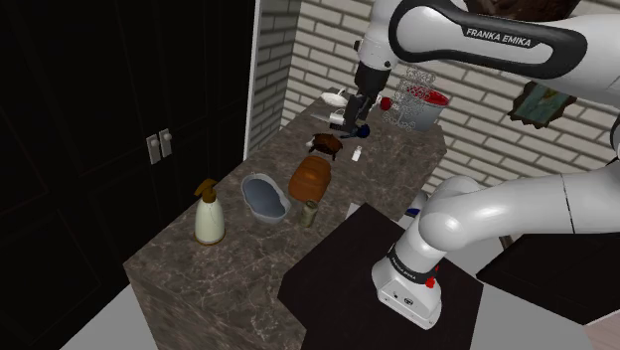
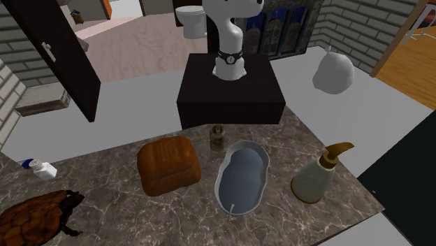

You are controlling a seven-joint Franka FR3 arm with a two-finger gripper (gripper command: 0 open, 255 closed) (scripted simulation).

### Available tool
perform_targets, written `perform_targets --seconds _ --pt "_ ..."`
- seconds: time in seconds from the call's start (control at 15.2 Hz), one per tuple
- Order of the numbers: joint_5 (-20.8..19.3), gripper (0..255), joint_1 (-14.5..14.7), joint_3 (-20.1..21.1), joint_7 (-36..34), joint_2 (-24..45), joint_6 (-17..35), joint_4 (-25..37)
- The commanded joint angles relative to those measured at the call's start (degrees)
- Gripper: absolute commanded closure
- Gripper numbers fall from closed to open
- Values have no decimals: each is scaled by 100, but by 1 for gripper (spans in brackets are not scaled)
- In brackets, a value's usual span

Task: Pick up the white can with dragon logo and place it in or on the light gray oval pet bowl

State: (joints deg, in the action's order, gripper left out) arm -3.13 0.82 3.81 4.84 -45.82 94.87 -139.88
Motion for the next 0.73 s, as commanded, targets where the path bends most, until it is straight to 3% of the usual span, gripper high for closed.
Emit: perform_targets --seconds 0.0,0.66 --pt "0 0 0 0 0 0 0 0" --pt "-176 0 -91 -330 313 735 2141 -1404"
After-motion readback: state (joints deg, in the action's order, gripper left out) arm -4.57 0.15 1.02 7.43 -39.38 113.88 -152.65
